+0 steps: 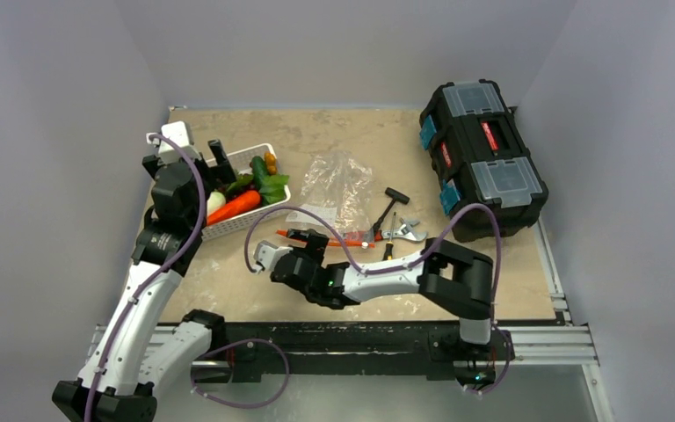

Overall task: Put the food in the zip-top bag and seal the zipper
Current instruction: Pick up the zipper food storage bag at the center of the board.

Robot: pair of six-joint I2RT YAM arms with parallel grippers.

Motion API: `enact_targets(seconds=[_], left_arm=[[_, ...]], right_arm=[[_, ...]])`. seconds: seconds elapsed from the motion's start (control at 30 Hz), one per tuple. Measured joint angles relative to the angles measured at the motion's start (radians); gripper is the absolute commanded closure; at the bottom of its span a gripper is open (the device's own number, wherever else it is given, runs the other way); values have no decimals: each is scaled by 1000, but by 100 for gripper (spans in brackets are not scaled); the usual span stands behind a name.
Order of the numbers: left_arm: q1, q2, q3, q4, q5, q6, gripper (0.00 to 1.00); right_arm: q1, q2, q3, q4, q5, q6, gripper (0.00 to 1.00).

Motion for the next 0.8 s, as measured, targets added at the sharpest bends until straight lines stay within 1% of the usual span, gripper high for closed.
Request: enact_targets(seconds=[0.1,0.2,0.27,0.33,0.43,0.47,0.5,0.53,0.7,0.77,0.8], left_arm=[[0,-9,0,-1,-16,0,0],[0,-14,0,0,-23,0,0],[0,-14,0,-1,-24,0,0],[0,-14,0,-2,-24,0,0],[0,-14,0,-2,-25,0,0],[0,-14,0,-2,-25,0,0],[0,-14,0,-2,-25,-1,0],[0,-14,0,-2,-25,-1,0],[0,-14,0,-2,-25,-8,0],[0,-14,0,-2,-25,-8,0],[0,-14,0,-2,-25,-8,0]], right_arm=[[-2,81,30,19,113,-44,16],[-5,138,49,35,191,-86,17],[-7,178,63,80,250,-135,19],[-13,221,73,147,303,-188,26],[-20,256,87,191,348,-233,41],[-24,264,93,204,362,-246,54],[-29,269,100,220,375,-260,79],[-36,272,108,233,381,-273,99],[-76,272,127,310,415,-321,100],[-88,262,127,314,418,-327,100],[-94,247,127,289,410,-307,100]])
